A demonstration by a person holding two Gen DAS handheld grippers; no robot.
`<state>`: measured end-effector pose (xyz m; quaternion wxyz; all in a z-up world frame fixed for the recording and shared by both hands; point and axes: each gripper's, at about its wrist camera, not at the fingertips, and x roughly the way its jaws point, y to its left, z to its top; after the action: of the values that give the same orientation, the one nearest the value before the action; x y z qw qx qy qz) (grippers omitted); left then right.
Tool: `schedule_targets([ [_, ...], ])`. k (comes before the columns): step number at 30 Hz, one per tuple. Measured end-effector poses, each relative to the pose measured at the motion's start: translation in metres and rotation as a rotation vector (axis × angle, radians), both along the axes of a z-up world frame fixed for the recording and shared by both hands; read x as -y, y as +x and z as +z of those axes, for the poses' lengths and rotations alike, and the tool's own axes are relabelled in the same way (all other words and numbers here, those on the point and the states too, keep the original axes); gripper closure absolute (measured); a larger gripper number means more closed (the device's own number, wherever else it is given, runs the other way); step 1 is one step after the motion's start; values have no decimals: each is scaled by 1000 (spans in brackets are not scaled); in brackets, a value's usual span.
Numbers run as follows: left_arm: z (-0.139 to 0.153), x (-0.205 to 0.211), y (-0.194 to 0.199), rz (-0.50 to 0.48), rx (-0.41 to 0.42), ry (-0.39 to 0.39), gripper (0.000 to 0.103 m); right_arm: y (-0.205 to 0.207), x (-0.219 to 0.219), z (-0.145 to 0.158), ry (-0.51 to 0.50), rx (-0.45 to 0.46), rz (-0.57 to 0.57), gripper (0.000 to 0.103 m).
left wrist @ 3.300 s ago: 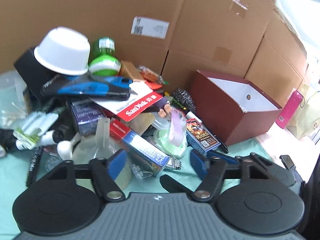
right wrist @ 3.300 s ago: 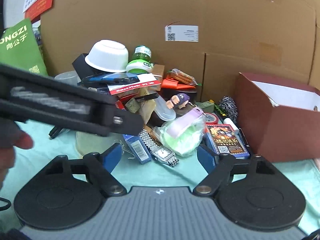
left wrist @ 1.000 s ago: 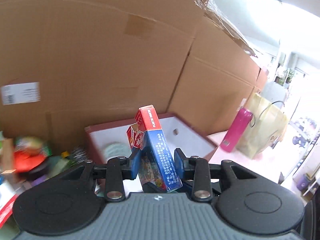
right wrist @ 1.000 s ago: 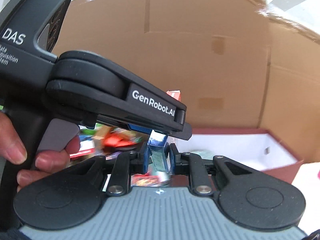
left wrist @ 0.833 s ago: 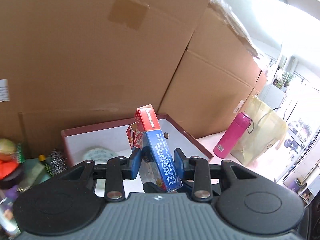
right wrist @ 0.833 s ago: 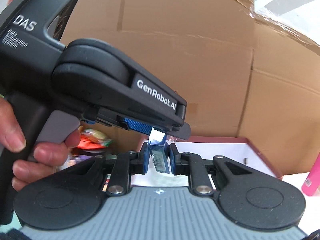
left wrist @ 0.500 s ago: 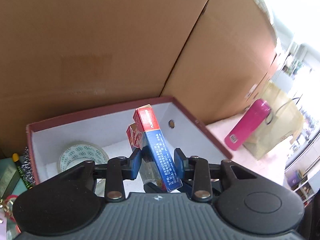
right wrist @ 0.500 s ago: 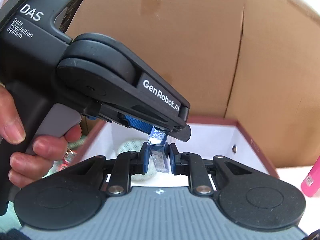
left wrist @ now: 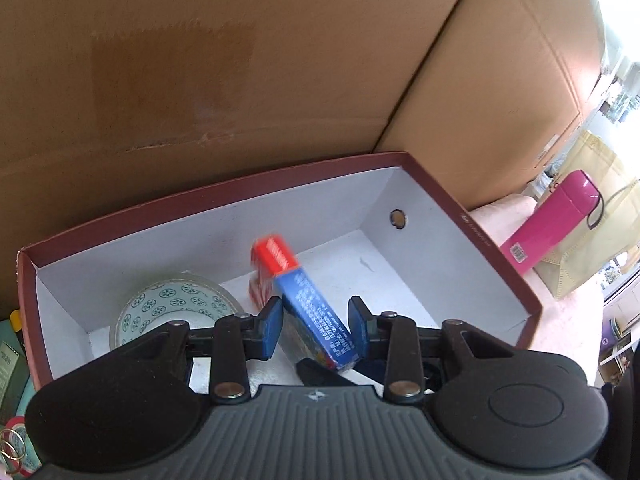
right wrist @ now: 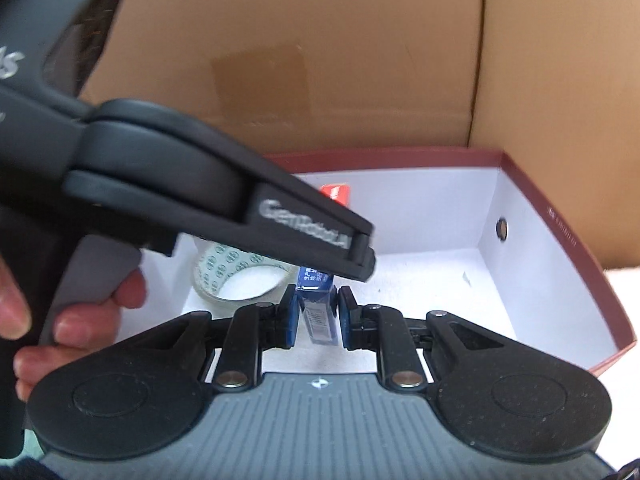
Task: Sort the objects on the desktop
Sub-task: 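Carry the toothpaste box into the maroon box and open both tools, then withdraw both tools from the box back toward the pile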
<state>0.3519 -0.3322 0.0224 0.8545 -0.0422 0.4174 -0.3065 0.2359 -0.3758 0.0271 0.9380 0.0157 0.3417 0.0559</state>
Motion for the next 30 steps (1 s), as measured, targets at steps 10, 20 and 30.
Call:
schedule_targets([
  [10, 3, -4, 2, -30, -16, -66, 16, -4, -7, -8, -26, -9, -17, 56],
  [20, 13, -15, -22, -56, 45, -60, 11, -27, -30, -6, -71, 28, -50, 15],
  [30, 39, -32, -72, -18, 237, -15, 10, -71, -63, 8, -100, 96, -76, 11],
])
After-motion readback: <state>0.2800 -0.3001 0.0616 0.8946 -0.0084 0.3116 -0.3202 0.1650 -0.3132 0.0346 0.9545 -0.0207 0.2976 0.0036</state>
